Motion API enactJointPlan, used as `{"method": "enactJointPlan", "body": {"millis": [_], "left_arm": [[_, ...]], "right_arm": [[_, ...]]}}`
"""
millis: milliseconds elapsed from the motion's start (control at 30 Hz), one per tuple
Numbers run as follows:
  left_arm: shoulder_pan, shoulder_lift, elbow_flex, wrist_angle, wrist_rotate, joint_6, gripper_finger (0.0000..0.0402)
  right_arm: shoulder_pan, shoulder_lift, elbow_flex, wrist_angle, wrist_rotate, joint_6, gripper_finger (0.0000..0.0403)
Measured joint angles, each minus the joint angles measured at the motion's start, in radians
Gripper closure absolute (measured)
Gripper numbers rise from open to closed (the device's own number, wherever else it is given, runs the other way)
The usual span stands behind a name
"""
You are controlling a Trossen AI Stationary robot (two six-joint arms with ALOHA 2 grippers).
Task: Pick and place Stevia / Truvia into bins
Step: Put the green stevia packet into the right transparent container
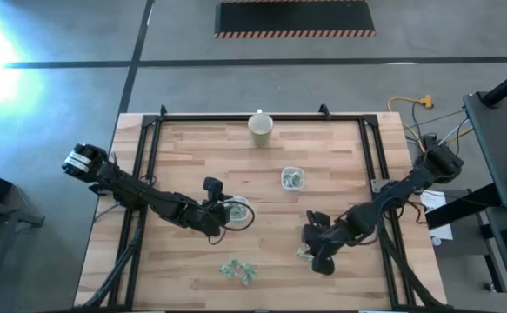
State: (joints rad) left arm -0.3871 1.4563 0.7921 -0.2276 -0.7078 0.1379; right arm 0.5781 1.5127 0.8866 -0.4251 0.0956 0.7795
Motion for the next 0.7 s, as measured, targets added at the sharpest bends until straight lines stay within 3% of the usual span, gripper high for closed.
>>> {"method": "enactJointPlan", "body": {"millis": [200,433,700], "left_arm": [[0.0,0.0,0.0,0.001,0.0,0.0,0.025],[0.0,0.0,0.0,0.002,0.0,-0.002,0.025],[0.0,0.0,-0.001,0.003,0.0,-0.003,0.025]], "right_arm": [[0.015,0.027,-0.035,0.033,0.008,0.099,0.0281],[0.015,0.082,-0.042,0.04,0.001,0.105,0.0245],[0.015,0.124,-0.043,0.04,0.0,0.107,0.0235]]}}
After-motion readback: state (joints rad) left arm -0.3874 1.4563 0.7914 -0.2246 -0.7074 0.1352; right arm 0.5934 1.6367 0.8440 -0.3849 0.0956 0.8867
